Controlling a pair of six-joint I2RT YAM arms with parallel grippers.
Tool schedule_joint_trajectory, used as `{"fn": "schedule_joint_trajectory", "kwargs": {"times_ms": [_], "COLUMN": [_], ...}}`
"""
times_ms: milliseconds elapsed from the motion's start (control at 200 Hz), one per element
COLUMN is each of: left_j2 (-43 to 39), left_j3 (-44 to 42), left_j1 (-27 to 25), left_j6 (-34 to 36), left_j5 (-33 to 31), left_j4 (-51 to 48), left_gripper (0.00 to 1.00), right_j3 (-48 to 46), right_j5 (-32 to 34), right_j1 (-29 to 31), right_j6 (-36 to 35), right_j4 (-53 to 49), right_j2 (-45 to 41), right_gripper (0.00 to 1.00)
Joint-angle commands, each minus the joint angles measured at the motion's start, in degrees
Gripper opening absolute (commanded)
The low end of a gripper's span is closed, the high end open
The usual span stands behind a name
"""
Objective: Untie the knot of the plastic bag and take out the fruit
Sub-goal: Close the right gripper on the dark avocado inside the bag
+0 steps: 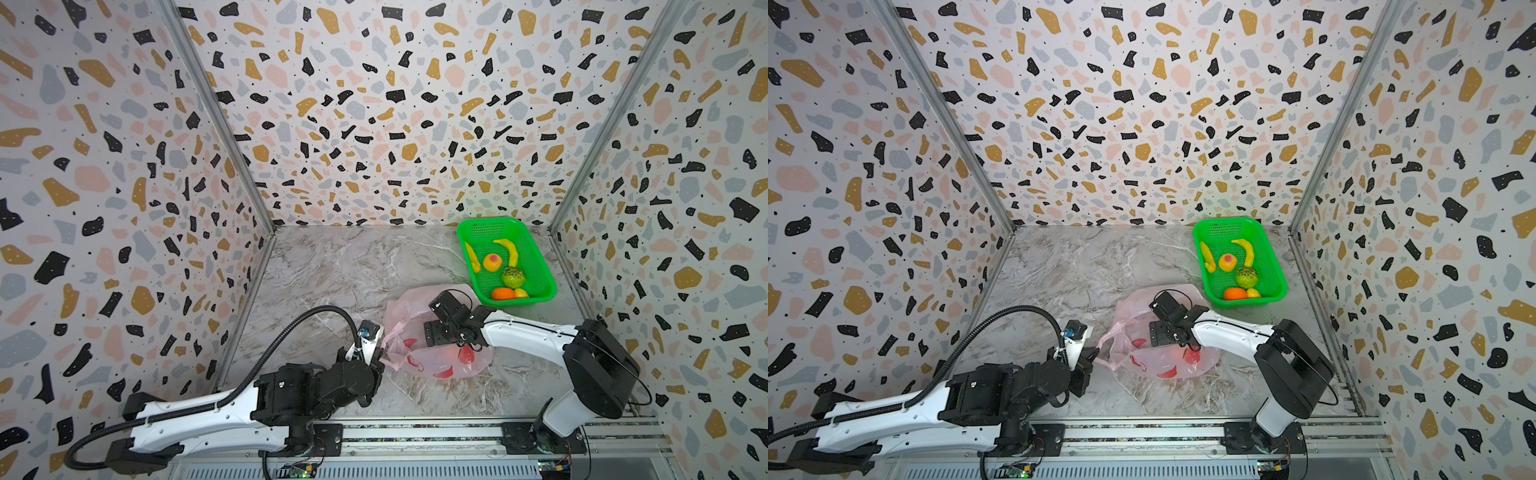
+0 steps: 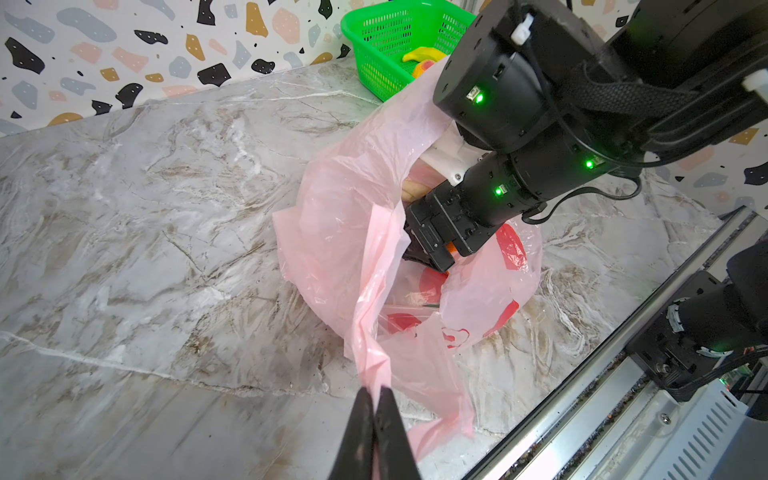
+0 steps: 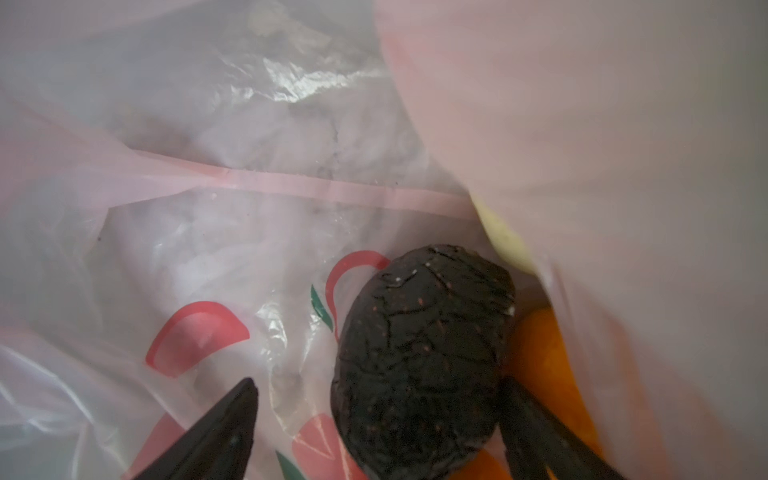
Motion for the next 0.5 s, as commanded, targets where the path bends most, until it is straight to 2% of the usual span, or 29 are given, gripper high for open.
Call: {"fn": "schedule_joint_trajectory", "kwargs": {"times_ms": [0,40,105,195,240,350,496], "left_j2": [0.08,0.15,0.20,-0.01,-0.08,0.11,0.32], "left_j3": [-0.41,-0.41,-0.32,-0.24,-0.32,-0.15,0.20], "left_j1": [-0.19,-0.18,-0.24,-0.22,-0.17,-0.17,-0.20], "left_j6": [0.73,0.76,0.77,0.66,0.66,0.85,1.12], "left_j5": [-0.09,-0.03,-0.05,-0.08,-0.18,-0.26,-0.98], "left_j4": [1.89,1.91,1.84,1.57,1.56,1.68,1.65], "left_gripper": [0.00,0.00,0.00,0.00,0.00,0.00,0.00], "right_j3": [0.75,0.89,0.43,-0.42,-0.71,-1.33,-1.78], "right_j5": [1.57,1.57,1.66,1.57,1.64,1.39,-1.44], "right_j1": [-0.24,-0.11,0.00,0.17,0.24,0.99,2.56], "right_j6": [-1.64,-1.96,-2.19,-2.32,-2.35,-2.91,-4.97], "right_j4": [1.73,1.88,2.40,3.10,3.07,3.42,3.32], "right_j2": [1.71,2.25,2.25,1.50,1.10,-1.27,-5.32], "right_gripper": [0.84,0.81,0.69,0.64,0.56,0.52,0.51]}}
